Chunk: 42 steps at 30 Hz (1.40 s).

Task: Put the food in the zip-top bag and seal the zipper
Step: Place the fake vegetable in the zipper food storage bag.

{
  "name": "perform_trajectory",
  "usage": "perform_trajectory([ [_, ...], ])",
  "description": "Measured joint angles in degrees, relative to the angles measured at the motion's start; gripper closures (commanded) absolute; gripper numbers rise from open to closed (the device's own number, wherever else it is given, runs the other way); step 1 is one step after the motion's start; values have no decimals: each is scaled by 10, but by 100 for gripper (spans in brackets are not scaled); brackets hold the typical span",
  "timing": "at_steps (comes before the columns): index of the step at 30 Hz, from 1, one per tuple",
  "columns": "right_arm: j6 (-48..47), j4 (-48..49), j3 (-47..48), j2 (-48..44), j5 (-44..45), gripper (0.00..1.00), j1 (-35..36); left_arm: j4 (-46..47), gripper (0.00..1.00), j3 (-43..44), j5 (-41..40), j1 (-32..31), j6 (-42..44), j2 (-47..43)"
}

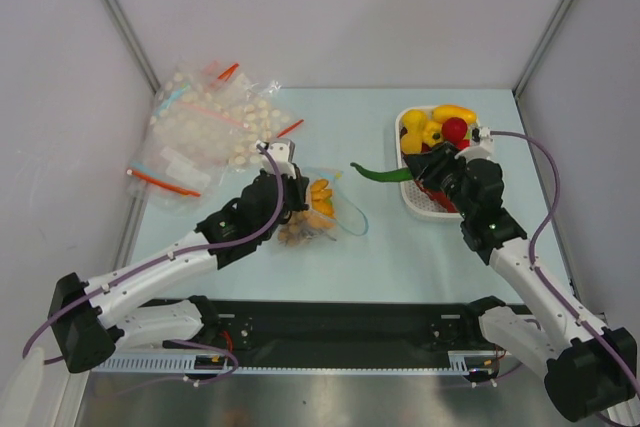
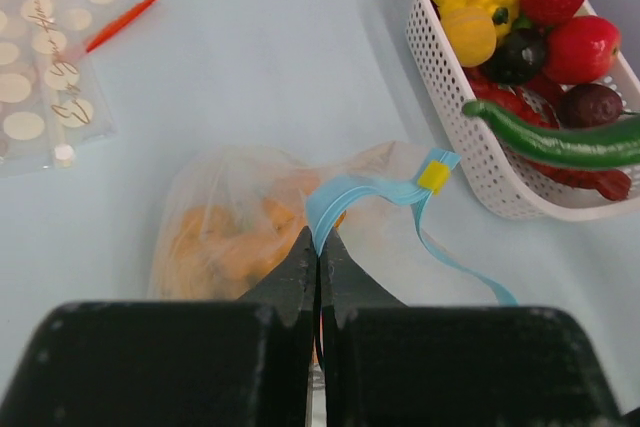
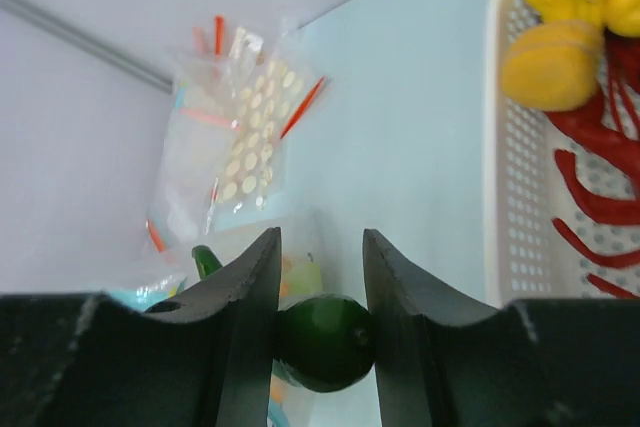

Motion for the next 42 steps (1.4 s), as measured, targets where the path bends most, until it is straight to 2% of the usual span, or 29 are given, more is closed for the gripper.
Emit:
perform_trajectory([
  [10,-97,33,17,-15,-165,98,8,-1,100,0,-26,0,23,-3],
  [15,-136,31,44,-5,-196,99,39,-5,99,0,-23,0,24,-2],
  [20,-177,21,68,21,-181,99,101,-9,100,3,-8,0,24,-1],
  [30,-243,-8,84,63,-80,100,214,-24,100,7,26,0,23,-6],
  [42,-305,-2,96,82,17,100,306,-42,100,7,53,0,17,-33],
])
